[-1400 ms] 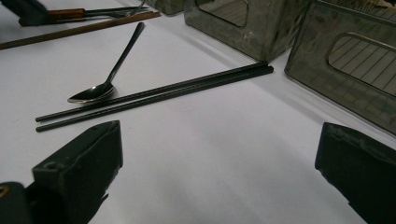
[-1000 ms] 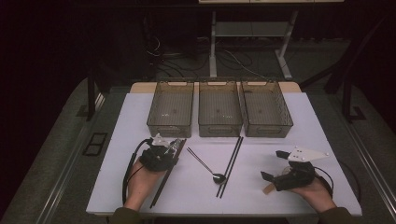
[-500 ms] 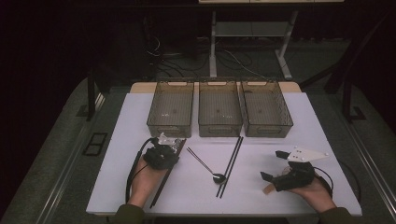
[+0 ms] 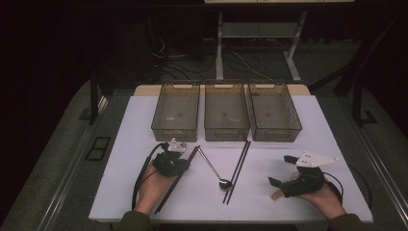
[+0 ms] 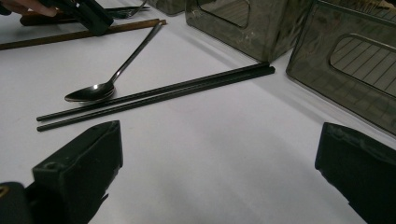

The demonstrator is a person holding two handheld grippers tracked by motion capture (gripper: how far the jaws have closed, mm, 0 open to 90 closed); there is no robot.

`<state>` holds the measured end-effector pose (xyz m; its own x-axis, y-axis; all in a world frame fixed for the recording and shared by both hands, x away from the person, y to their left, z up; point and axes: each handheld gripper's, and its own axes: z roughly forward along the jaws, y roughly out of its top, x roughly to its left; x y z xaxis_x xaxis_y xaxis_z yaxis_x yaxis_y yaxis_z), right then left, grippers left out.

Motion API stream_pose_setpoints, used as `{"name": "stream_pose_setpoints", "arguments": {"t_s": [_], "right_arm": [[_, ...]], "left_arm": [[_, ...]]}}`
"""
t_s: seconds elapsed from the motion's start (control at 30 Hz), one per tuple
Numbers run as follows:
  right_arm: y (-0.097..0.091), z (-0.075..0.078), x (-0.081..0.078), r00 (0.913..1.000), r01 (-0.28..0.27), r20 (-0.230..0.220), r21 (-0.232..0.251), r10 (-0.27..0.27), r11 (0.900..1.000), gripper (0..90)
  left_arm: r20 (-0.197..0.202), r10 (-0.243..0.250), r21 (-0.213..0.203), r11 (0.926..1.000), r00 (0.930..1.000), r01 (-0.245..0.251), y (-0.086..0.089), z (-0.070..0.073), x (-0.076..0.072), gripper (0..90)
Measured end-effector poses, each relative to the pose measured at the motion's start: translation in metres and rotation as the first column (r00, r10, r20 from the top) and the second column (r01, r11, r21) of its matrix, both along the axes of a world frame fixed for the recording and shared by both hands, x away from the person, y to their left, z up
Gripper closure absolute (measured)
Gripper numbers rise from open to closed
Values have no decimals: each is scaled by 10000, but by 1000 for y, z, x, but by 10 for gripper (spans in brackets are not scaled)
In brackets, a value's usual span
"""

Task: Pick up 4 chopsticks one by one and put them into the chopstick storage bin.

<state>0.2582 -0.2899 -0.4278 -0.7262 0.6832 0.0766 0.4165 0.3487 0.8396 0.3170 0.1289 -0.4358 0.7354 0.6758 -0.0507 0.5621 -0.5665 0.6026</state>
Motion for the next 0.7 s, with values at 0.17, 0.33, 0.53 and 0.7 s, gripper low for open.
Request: {"name": "stream_pose_setpoints", "arguments": {"t_s": [0.17,0.33,0.53,0.7], "right_arm": [[0,0,0,10000,-9,-8,-11,9,10000,10],[0,0,0,10000,-1,2,1,1,10000,10],[-1,0,0,10000,25,6,26,-25,10000,10],[-1,1,0,10000,60,22,37,-60,10000,10]], "left_arm": [[-19,-321,-226,9992,9995,320,-5,-1,-1,750],[279,-226,-478,9986,9994,239,-1,2,-3,703],[525,201,-1425,9897,9984,-125,20,12,-19,665],[379,195,-1487,9888,9991,-137,34,10,-38,731]]}}
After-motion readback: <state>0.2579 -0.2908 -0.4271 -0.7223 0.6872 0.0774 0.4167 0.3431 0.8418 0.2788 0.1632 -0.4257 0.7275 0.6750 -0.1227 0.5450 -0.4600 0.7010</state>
